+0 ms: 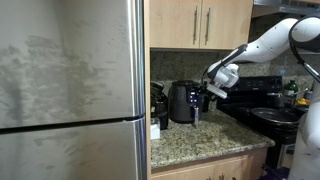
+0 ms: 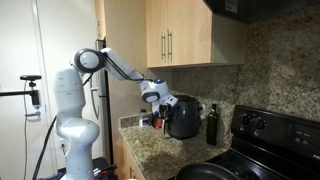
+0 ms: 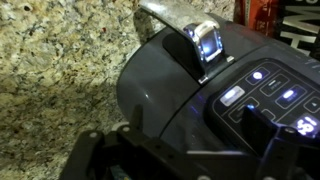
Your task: Turn on the coffee maker
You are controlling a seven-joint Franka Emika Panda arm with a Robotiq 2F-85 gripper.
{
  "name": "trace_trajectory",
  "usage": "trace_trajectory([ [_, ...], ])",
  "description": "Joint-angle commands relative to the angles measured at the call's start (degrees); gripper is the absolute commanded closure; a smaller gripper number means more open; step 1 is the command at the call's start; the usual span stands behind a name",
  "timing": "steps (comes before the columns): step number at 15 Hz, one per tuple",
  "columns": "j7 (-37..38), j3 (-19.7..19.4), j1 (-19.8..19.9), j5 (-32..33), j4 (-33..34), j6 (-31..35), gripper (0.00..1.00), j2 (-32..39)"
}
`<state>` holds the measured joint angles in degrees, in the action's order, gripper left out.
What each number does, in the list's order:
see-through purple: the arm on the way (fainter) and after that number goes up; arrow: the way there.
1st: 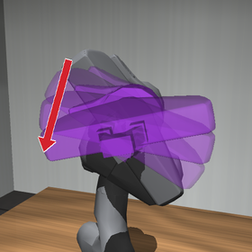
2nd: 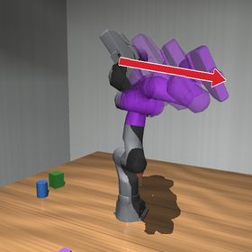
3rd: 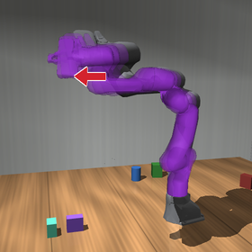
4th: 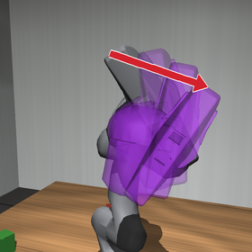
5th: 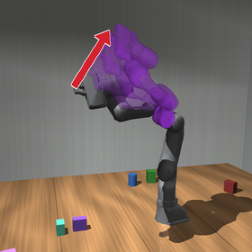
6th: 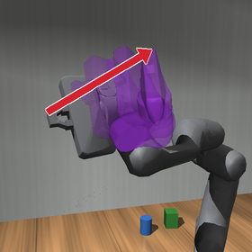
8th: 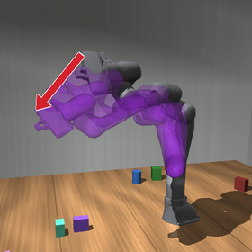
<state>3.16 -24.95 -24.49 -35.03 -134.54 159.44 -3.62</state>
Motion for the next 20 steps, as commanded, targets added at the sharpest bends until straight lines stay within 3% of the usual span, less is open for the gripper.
trace_trajectory([
  [1, 2.0, -0.4, 0.3, 0.4, 5.2, -4.2, 0.0, 2.2],
  [2, 3.4, 8.1, 9.7, 1.2, 4.5, -6.2, 0.0, 1.9],
  [7, 16.8, 14.1, 20.9, 19.5, 1.9, -21.8, 0.0, -1.1],
  [9, 16.9, 15.5, 23.0, 20.7, 1.7, -25.0, 0.0, -1.7],
  [12, 15.5, 17.1, 24.5, 18.9, 2.2, -24.0, 0.0, -0.9],
  [20, 13.1, 18.7, 24.3, 16.8, 1.3, -24.1, 0.0, -2.2],
])
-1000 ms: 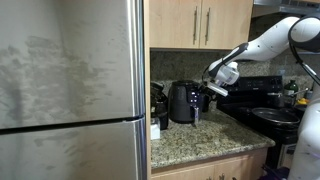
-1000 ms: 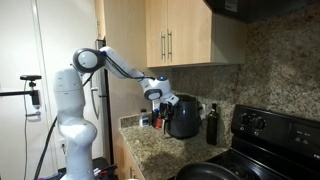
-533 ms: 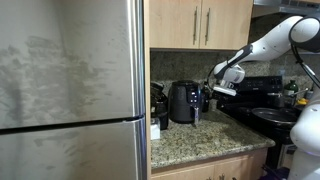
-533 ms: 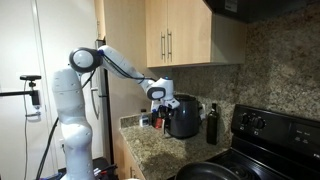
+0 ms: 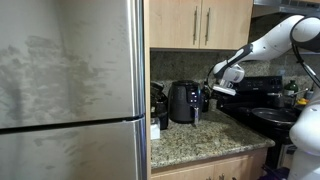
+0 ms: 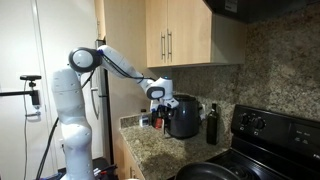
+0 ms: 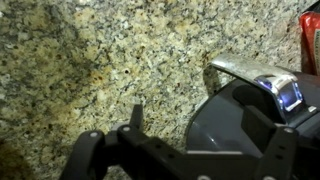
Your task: Turn on the coffee maker
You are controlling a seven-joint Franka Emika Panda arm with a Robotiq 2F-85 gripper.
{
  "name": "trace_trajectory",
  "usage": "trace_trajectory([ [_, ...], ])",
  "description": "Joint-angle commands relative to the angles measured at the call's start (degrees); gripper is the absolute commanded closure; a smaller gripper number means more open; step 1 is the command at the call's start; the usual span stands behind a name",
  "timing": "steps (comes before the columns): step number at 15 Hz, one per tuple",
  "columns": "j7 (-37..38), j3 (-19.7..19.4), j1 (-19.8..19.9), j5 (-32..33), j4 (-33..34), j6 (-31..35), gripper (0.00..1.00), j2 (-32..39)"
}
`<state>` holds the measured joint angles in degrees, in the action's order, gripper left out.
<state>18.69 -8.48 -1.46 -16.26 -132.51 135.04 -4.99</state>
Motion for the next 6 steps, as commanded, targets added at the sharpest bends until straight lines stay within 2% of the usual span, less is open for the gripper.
trace_trajectory([
  [1, -3.0, 2.6, 1.2, -2.2, -1.0, 0.3, 0.0, -1.2],
  [6, -1.5, 3.8, 1.5, -1.4, -0.1, -0.3, 0.0, -0.7],
])
